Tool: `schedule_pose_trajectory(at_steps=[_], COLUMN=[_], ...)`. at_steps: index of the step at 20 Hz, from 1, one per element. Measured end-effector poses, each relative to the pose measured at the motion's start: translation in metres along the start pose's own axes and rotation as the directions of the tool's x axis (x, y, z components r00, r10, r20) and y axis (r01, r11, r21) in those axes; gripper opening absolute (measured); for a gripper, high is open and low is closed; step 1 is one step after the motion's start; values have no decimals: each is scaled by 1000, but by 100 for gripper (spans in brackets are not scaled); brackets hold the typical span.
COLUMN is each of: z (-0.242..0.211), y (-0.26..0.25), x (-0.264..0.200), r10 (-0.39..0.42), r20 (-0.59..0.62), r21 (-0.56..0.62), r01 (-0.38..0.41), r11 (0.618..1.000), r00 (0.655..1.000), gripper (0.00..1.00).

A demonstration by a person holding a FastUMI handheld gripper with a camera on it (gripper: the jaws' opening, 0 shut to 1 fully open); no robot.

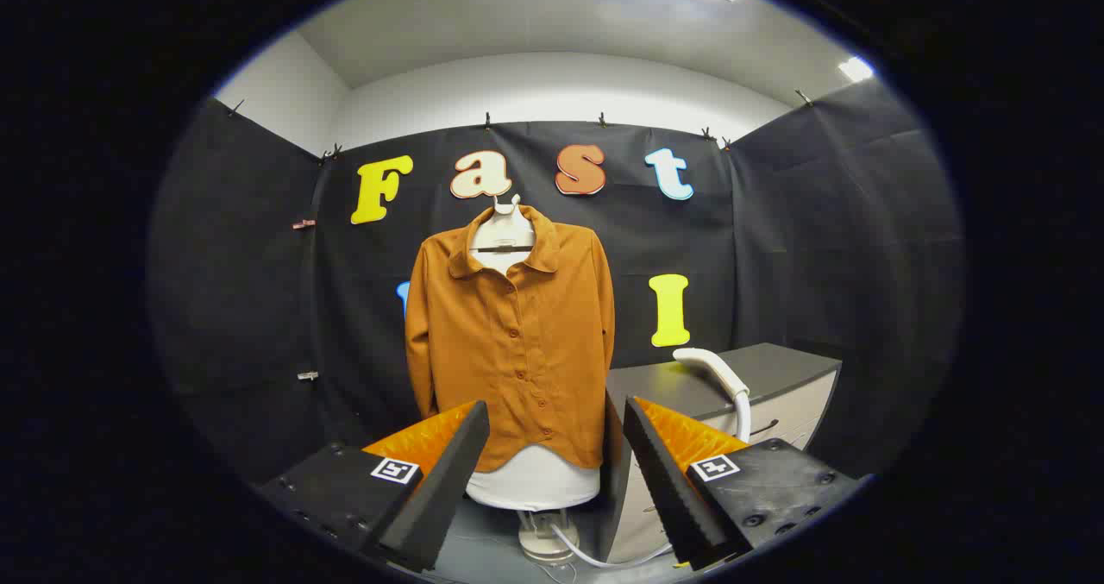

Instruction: Iron the clothes twice with a garment steamer, once on the left side and once on the right side.

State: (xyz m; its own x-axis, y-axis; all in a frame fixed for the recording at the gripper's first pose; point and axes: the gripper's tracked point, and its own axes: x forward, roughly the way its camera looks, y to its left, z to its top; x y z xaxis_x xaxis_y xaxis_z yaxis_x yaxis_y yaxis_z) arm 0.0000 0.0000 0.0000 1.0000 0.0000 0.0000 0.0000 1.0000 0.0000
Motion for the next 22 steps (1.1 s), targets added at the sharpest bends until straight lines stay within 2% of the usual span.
schedule_pose_trajectory(at_steps=[22], z=[7], y=[12], x=[12], r10=[-19], r20=[23], r21=[-36], r01=[20], r11=[999], r00=[1000], gripper=[98])
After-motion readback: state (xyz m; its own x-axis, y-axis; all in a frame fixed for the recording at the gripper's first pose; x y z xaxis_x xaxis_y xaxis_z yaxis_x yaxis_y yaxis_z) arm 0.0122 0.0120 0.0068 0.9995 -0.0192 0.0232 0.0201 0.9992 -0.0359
